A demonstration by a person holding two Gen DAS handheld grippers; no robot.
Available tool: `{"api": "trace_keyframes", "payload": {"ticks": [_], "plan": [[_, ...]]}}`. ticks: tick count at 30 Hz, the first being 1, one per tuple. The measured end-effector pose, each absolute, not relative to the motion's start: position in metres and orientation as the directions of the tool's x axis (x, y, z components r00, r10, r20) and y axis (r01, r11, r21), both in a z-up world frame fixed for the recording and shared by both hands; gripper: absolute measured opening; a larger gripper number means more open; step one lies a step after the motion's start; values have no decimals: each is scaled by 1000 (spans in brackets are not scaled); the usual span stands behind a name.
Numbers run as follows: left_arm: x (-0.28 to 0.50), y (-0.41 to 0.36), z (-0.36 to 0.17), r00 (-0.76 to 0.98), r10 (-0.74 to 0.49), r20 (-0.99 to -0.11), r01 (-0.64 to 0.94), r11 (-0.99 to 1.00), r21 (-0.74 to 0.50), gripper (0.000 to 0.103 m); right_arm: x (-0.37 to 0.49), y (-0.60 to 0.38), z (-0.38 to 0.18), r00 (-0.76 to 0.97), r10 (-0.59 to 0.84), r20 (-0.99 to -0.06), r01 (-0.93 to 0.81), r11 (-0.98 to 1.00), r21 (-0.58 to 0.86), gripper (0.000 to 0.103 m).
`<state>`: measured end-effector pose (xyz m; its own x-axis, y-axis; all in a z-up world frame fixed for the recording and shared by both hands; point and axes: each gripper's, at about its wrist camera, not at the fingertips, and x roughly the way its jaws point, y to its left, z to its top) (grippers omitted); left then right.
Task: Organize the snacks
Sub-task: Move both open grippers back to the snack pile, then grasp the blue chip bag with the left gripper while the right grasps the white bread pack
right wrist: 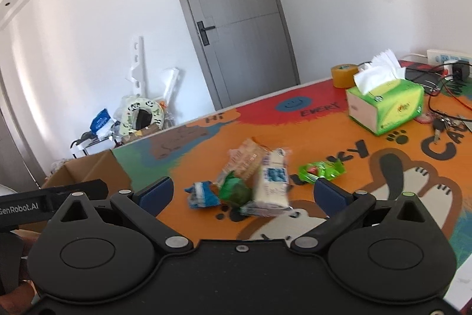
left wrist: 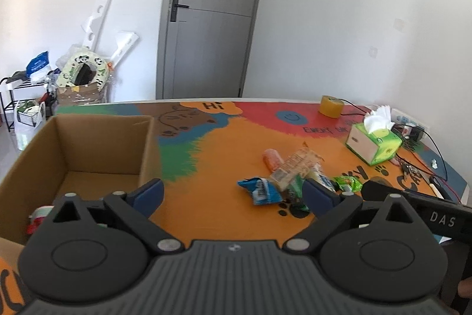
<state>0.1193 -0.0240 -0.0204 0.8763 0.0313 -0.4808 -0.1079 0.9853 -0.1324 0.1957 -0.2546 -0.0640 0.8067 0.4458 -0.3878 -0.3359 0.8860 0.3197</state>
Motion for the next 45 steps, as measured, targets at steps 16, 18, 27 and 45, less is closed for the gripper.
{"api": "trace_keyframes", "payload": {"ticks": [16, 18, 27, 45], "plan": [[159, -50, -51, 839, -17, -544, -76, 986, -147, 99, 218, -282, -95, 794, 395, -463, -266, 909, 320, 103], [163, -52, -55, 839, -14, -544, -76, 987, -141, 98, 221, -283, -98, 788, 398, -470, -269, 909, 319, 102], [181, -52, -68, 830, -21, -557, -75, 986, -149, 92, 237, -270, -112, 738, 454, -498, -315, 886, 341, 88], [233, -52, -83, 797, -7, -603, -114, 980, -161, 62, 287, -251, -119, 694, 493, -525, -318, 864, 391, 61]]}}
